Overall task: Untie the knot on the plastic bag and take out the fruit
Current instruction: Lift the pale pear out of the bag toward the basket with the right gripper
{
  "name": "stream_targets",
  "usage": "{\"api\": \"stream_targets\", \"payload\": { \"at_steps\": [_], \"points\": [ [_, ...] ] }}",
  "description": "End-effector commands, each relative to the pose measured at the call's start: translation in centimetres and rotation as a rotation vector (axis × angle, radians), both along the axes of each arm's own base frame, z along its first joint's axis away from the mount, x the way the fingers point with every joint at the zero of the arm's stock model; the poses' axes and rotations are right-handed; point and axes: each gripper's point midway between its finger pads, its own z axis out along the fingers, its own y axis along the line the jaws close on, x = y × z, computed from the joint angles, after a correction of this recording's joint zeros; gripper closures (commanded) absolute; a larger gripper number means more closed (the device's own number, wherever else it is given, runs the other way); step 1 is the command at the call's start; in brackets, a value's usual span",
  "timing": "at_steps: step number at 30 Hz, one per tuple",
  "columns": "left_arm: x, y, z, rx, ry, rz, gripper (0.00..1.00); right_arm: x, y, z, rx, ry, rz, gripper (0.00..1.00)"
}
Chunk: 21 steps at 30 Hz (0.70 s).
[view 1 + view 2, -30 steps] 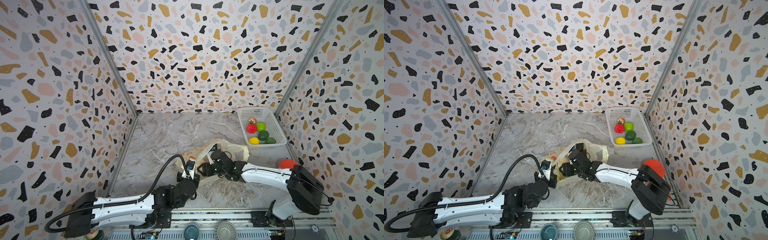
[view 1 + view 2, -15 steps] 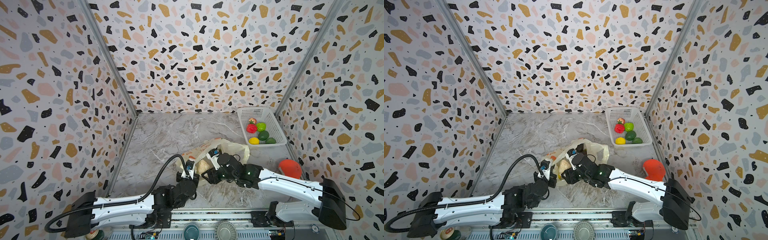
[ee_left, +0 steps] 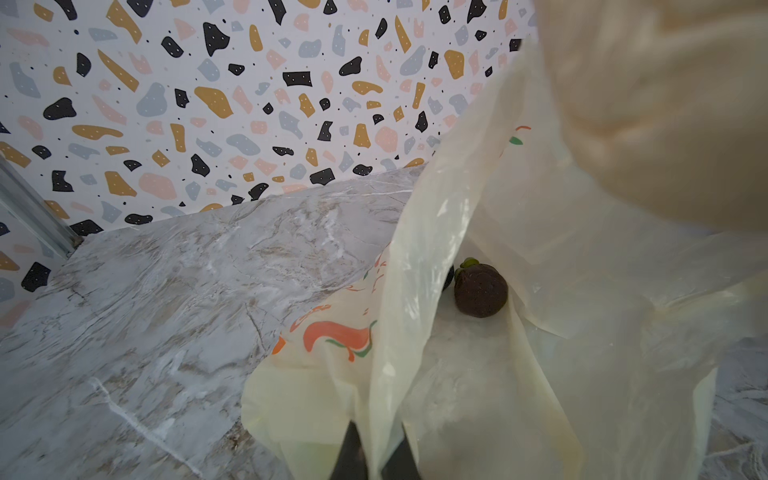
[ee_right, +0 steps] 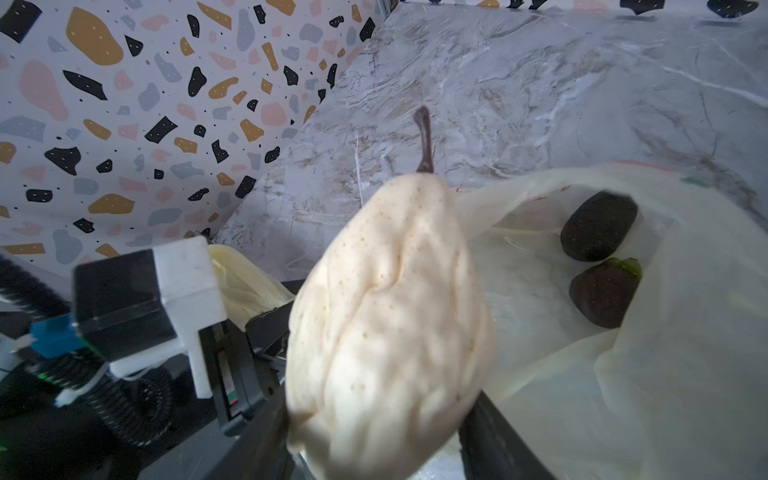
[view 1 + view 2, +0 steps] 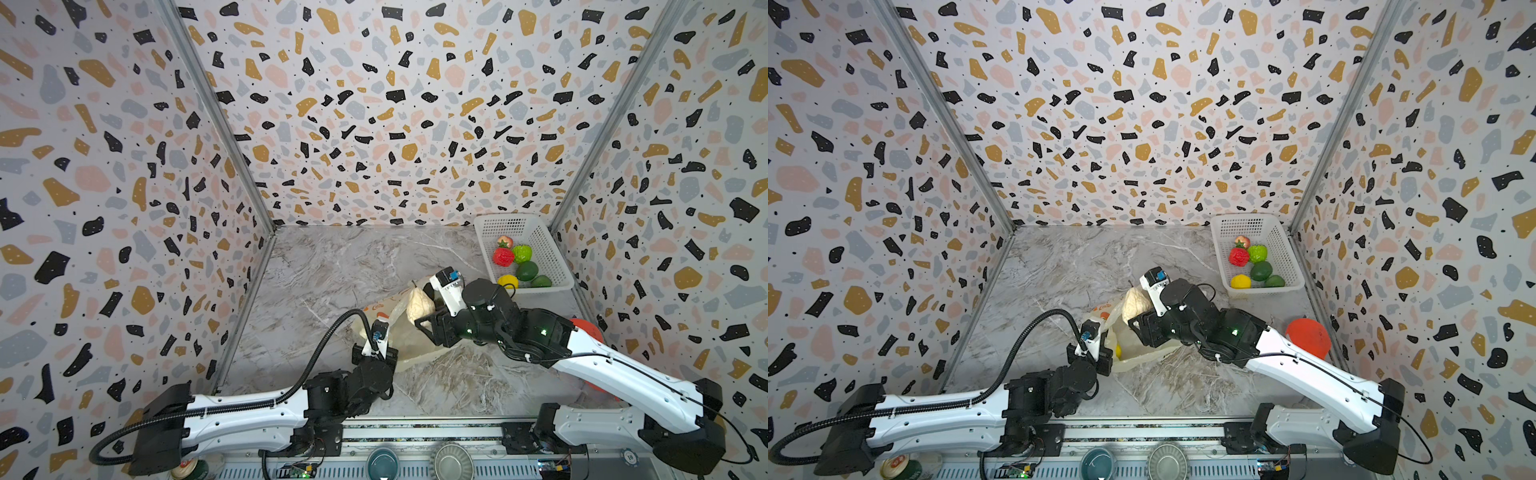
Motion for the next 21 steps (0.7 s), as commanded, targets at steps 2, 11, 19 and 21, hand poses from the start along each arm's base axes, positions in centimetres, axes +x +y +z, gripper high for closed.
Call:
{"api": "stream_targets", "payload": {
  "at_steps": [2, 11, 19, 21],
  "points": [
    [0.3, 0.2, 2.2, -0.047, -0.032, 0.028, 1.0, 0.8, -2.7, 1.4, -0.034, -0.008, -0.032, 0.4],
    [0.3, 0.0, 2.2, -0.046, -0.029, 0.02, 1.0, 8.7, -8.9, 5.5, 0.039, -0.113, -0.228, 0.39],
    [0.3, 0.0, 2.6, -0.055, -0.033, 0.02, 1.0, 18.2, -16.8, 4.4, 0.072, -0.113, -0.48, 0.39],
    [0.3, 0.0, 2.6, -0.061, -0.032, 0.018, 1.0, 20.6, -19.4, 3.4, 0.073, -0.111, -0.577, 0.39]
  ]
}}
